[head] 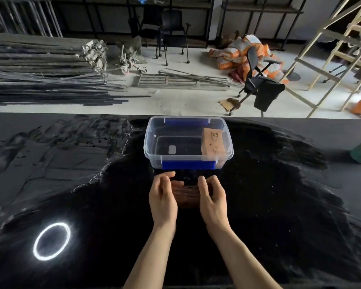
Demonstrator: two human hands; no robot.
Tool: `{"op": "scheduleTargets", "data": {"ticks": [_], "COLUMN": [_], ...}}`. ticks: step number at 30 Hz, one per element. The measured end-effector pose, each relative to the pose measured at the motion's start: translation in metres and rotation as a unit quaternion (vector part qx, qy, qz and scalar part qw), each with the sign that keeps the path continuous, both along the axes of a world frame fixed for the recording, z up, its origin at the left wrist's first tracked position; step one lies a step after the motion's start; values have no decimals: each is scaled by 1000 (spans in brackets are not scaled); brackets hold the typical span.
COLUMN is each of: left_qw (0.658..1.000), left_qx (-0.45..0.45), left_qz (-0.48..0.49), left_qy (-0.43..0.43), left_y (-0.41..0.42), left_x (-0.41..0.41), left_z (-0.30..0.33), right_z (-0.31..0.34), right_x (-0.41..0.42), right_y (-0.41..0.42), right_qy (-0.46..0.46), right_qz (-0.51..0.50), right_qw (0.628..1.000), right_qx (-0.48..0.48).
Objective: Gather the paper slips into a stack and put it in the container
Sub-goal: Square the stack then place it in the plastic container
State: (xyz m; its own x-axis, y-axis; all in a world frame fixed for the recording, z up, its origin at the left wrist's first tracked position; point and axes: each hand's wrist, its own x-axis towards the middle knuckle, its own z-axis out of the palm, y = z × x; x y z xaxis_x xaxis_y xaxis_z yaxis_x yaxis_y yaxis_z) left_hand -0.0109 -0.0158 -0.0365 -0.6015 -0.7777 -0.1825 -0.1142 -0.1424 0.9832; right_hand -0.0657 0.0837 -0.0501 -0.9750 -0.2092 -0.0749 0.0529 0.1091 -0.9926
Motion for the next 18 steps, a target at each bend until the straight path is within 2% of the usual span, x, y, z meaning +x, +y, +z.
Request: {"op": "scheduleTargets", "data": {"ticks": [3, 7, 12, 18], "left_qw": [999, 994, 994, 994], "left_qx": [-46, -103, -95, -106], "left_qz": [9, 2, 31, 31], "left_qy": [0, -17, -37, -25], "left_y": [-7, -8, -5, -3], "left_x": [-8, -7, -12, -10], "left_z": [0, -8, -12, -11], "right_z": [6, -2, -8, -9], "right_x": [-1, 1, 1, -2], "right_y": [-3, -6, -9, -5], "right_qy": [8, 40, 48, 69], "right_qz": [-8, -36, -62, -47], "right_qw": [1000, 998, 996, 996], "right_qx": [-8, 29, 42, 37]}}
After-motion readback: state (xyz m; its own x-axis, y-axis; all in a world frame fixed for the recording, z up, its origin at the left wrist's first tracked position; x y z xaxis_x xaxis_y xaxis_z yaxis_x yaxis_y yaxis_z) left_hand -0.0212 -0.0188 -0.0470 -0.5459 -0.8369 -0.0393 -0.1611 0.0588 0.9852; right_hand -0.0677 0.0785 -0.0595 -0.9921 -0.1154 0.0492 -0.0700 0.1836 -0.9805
